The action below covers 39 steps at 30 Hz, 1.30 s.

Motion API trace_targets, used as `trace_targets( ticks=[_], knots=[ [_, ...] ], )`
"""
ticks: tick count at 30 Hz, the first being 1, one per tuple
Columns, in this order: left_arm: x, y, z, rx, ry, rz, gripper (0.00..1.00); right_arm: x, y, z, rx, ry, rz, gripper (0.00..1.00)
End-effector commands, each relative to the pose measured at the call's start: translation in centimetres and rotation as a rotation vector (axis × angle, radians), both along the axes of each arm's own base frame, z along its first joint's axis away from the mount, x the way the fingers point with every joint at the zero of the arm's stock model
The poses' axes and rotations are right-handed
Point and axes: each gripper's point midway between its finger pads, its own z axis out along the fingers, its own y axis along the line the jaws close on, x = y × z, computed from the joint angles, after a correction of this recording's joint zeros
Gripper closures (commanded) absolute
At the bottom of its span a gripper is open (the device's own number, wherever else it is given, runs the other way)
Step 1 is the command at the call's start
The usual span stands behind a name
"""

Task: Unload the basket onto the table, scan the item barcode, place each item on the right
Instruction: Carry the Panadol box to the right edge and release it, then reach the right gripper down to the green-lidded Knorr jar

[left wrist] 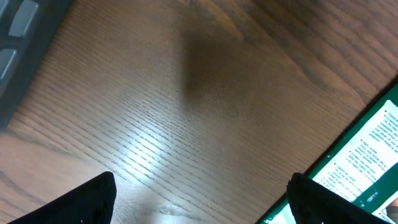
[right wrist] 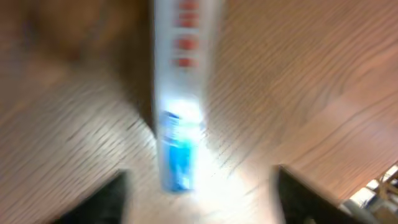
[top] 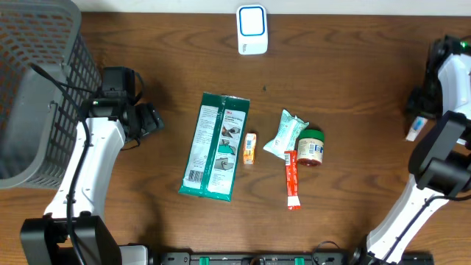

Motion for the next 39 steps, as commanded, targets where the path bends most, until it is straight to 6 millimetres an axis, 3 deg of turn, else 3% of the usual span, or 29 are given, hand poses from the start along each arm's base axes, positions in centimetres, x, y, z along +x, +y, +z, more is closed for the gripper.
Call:
trace_targets(
  ticks=[1, 4, 14, 18, 21, 22, 25, 28, 34, 36, 37, 38, 39],
  knots=[
    [0.1, 0.4, 0.3, 0.017, -0.007, 0.003, 0.11, -0.4, 1.0, -2.1, 0.082, 0.003, 0.019, 0.01],
    [0.1, 0.4, 0.3, 0.017, -0.007, 0.003, 0.11, -0.2, 1.6, -3.0, 0.124, -0.011, 0.037, 0.01],
    [0.1, 0.4, 0.3, 0.017, -0.007, 0.003, 0.11, -0.2, 1.7, -2.6, 0.129, -0.014, 0.037, 0.01],
    [0.1, 0.4, 0.3, 0.017, -0.007, 0.003, 0.11, 2.7, 4.9, -1.5, 0.300, -0.150, 0.044, 0.01],
    [0.1, 0.4, 0.3, 0.017, -0.007, 0.003, 0.11, 4.3, 9.2, -0.7, 0.558, -0.250, 0.150, 0.01],
    [0.1, 0.4, 0.3, 0.017, -0.007, 0.003, 0.11, 4.6, 10.5, -0.3, 0.638, -0.280, 0.182, 0.04],
    [0.1, 0.4, 0.3, 0.017, -0.007, 0.003, 0.11, 5.8, 13.9, 1.8, 0.840, -0.385, 0.215, 0.28],
    [0.1, 0.4, 0.3, 0.017, -0.007, 0.003, 0.11, 5.8, 14.8, 4.7, 0.884, -0.412, 0.213, 0.43],
    [0.1, 0.4, 0.3, 0.017, -0.007, 0.003, 0.11, 5.0, 15.7, 11.6, 0.799, -0.500, 0.302, 0.48],
    [0.1, 0.4, 0.3, 0.017, -0.007, 0.003, 0.11, 4.6, 16.3, 13.4, 0.749, -0.518, 0.349, 0.45],
    [0.1, 0.4, 0.3, 0.017, -0.007, 0.003, 0.11, 4.5, 16.8, 14.0, 0.742, -0.528, 0.369, 0.35],
    [0.1, 0.4, 0.3, 0.017, -0.007, 0.003, 0.11, 4.4, 17.4, 14.5, 0.741, -0.533, 0.386, 0.01],
    [0.1, 0.4, 0.3, 0.017, -0.007, 0.003, 0.11, 4.3, 18.1, 14.9, 0.750, -0.536, 0.395, 0.01]
  ],
)
